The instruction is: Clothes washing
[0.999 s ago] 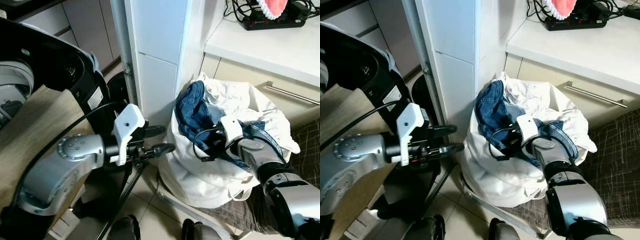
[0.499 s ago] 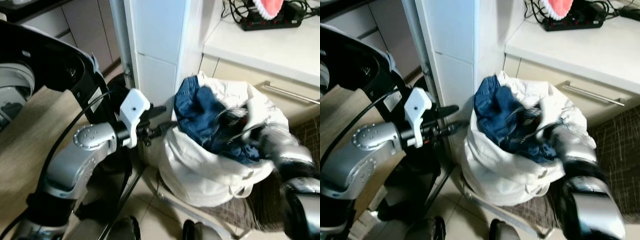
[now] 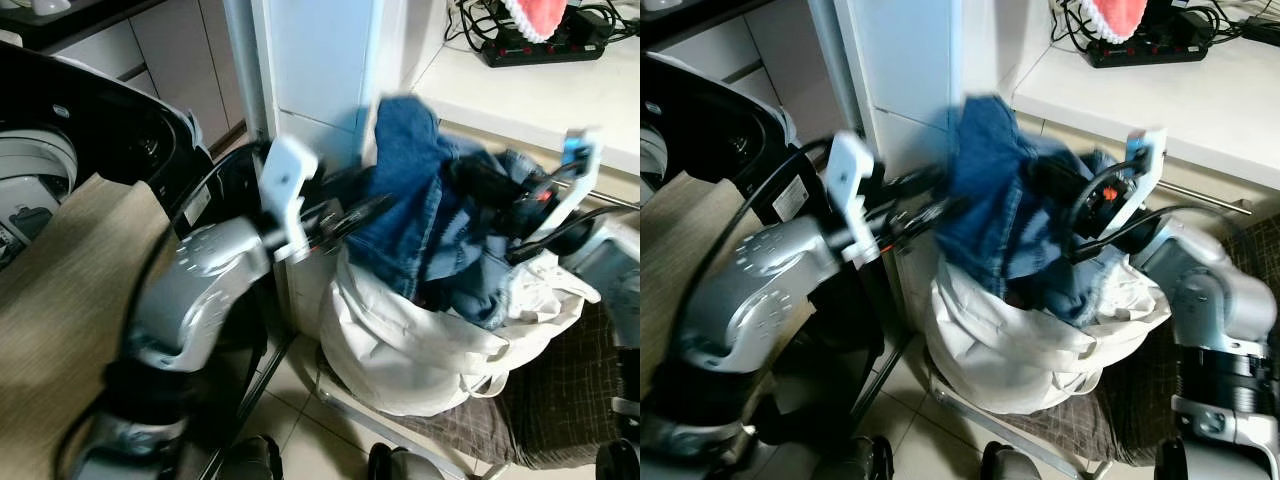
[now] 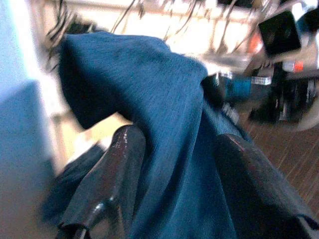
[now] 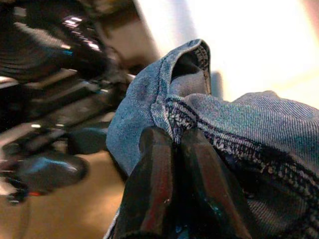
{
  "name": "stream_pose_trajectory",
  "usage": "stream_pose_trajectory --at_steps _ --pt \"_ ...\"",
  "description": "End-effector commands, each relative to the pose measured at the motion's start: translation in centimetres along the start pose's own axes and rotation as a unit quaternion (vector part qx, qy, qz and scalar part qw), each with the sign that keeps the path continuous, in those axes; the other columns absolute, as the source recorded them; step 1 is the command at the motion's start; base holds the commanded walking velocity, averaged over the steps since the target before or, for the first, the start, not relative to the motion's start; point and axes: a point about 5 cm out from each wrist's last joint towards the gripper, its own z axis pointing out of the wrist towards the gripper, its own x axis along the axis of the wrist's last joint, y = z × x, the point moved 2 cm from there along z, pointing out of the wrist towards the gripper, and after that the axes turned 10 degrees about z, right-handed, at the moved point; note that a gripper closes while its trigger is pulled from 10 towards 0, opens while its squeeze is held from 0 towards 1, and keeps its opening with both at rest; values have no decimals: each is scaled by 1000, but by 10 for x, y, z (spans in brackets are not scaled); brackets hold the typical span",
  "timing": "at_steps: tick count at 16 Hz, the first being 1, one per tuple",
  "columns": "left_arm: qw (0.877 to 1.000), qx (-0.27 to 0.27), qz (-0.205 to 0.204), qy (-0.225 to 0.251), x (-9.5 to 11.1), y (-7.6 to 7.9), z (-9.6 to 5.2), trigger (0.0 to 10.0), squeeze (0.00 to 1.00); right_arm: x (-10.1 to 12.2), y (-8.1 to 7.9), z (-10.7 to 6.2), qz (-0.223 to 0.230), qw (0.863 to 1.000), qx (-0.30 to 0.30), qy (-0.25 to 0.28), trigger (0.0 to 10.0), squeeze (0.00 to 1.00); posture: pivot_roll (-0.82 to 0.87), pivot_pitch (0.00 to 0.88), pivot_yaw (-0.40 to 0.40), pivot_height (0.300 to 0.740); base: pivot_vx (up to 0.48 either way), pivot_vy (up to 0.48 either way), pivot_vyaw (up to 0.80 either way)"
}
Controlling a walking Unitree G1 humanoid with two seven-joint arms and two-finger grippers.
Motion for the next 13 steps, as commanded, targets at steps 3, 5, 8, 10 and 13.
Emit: stream_pose_trajectory --at_steps 3,5,8,10,13 --pt "998 -22 -16 56 18 10 14 10000 1000 9 -13 -2 -8 1000 15 -2 0 0 -64 54 25 740 0 0 0" --pt "999 -47 1 27 7 24 20 10000 1000 12 -20 2 -3 1000 31 4 0 0 -61 55 21 740 0 0 0" --pt "999 -30 29 -3 -6 25 23 10000 702 18 -29 5 0 999 54 10 0 0 -62 54 22 740 0 0 0" --pt "1000 -13 27 0 -7 21 23 10000 20 19 -30 5 0 998 55 11 0 0 -63 46 22 740 0 0 0" --pt "1000 11 16 14 -3 12 21 0 0 18 -31 4 1 999 52 11 0 0 -60 40 28 740 0 0 0"
